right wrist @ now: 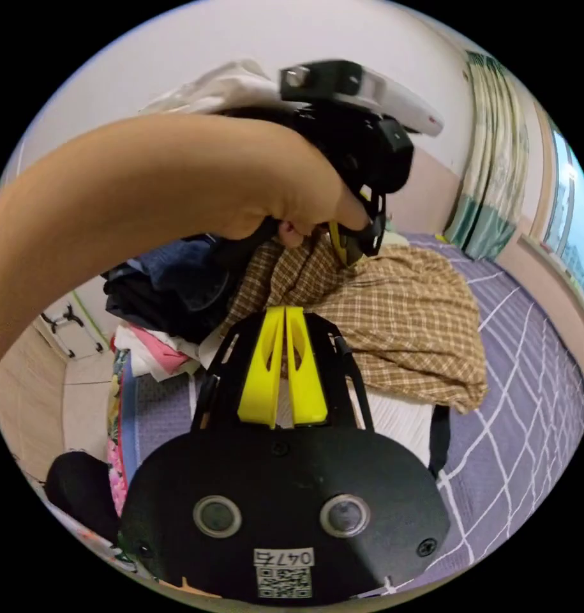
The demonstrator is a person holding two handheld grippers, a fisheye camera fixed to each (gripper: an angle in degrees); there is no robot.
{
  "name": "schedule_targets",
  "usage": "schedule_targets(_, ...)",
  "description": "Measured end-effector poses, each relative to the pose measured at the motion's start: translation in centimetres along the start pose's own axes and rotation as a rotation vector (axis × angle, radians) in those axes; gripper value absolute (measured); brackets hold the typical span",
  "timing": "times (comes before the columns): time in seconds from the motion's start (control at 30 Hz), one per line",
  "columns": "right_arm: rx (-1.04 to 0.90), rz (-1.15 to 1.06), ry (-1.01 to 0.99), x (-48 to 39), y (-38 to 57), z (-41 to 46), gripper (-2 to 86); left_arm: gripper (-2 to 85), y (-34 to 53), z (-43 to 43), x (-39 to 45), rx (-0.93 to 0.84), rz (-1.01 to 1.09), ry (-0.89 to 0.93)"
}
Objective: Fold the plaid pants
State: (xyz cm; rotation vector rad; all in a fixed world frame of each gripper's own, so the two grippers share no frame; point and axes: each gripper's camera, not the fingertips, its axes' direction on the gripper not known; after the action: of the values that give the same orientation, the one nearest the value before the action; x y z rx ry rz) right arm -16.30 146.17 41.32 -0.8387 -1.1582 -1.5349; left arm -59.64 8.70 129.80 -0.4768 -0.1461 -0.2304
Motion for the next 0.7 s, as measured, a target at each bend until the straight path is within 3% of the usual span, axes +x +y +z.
schedule_targets(0.13, 0.049, 0.100, -0.132, 4.1, -0.1, -3.8, 0.2, -0.9, 0.1, -2.4, 1.8, 0.093, 0.034, -0.022)
schedule_targets(0.23, 0.156, 0.178, -0.056, 7.6, 1.0, -9.1, 0.4, -0.9, 1.4, -7.1, 4.2, 0.238, 0.098, -0.040)
schedule_targets(0.33, 0.124, 0.268, 0.031, 11.8, 1.9, -11.0, 0.9, -0.9, 1.4, -8.4, 7.0, 0.315, 0.154, -0.104)
schedule_targets(0.4, 0.046, 0.301, 0.007, 13.2, 2.3, -10.0, 1.1, -0.9, -0.1, -6.0, 7.5, 0.251, 0.140, -0.097)
schedule_targets(0.53, -0.105, 0.294, -0.003, 13.3, 3.7, -8.1, 0.9, -0.9, -2.7, 2.9, 5.9, 0.027, 0.048, 0.113)
schedule_targets(0.6, -0.051, 0.296, 0.009, 13.3, 3.5, -12.1, 0.7, -0.9, -1.5, 1.5, 6.1, 0.140, 0.030, 0.128)
schedule_targets(0.7, 0.097, 0.244, 0.054, 11.3, 6.1, -22.0, -0.4, -0.9, 3.2, -3.9, 10.2, 0.332, 0.223, 0.091)
